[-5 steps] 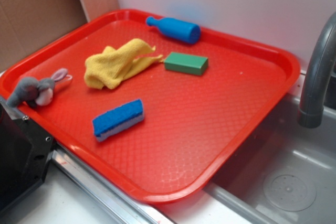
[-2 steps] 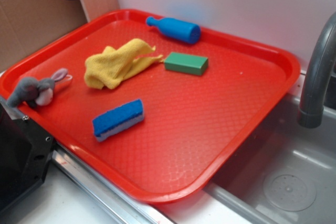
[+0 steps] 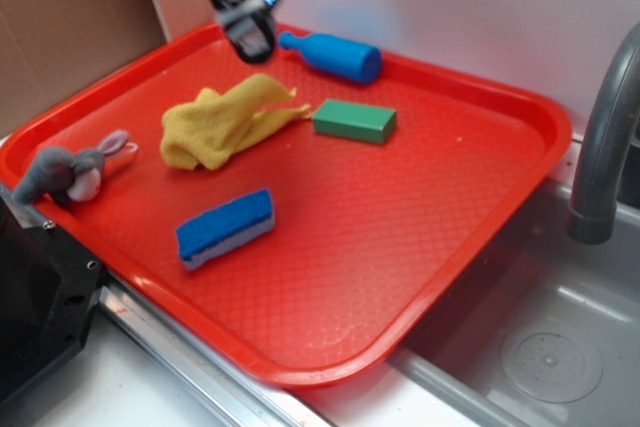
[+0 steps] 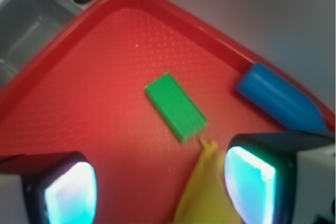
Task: Grab the green block.
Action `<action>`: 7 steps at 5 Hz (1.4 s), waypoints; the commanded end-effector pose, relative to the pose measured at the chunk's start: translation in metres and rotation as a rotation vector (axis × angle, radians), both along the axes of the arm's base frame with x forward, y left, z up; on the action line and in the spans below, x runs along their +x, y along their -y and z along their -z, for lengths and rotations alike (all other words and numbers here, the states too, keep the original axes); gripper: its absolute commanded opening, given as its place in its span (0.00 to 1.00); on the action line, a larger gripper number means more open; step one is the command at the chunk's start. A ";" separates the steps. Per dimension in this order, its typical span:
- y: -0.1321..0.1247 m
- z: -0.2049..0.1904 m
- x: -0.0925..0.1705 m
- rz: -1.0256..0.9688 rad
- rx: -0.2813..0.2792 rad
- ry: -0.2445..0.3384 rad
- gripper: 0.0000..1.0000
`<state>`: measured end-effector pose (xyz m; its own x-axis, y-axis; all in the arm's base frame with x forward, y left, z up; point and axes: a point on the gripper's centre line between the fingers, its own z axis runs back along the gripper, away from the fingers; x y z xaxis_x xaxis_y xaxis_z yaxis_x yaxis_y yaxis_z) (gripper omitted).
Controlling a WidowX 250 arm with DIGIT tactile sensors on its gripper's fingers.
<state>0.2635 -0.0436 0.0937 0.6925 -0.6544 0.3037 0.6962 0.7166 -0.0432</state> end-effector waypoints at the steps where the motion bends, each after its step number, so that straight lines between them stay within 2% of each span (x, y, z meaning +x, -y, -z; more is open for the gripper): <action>1: 0.026 0.038 0.045 0.146 0.068 0.034 1.00; 2: 0.033 0.052 0.027 0.210 0.074 0.020 1.00; 3: 0.034 0.066 0.019 0.261 0.069 -0.006 0.83; 4: 0.035 0.069 0.018 0.274 0.069 -0.020 0.00; 5: 0.036 0.068 0.018 0.228 0.097 -0.027 0.00; 6: 0.032 0.029 0.015 -0.027 0.190 -0.012 0.00; 7: 0.032 -0.020 0.006 -0.276 0.190 -0.032 0.00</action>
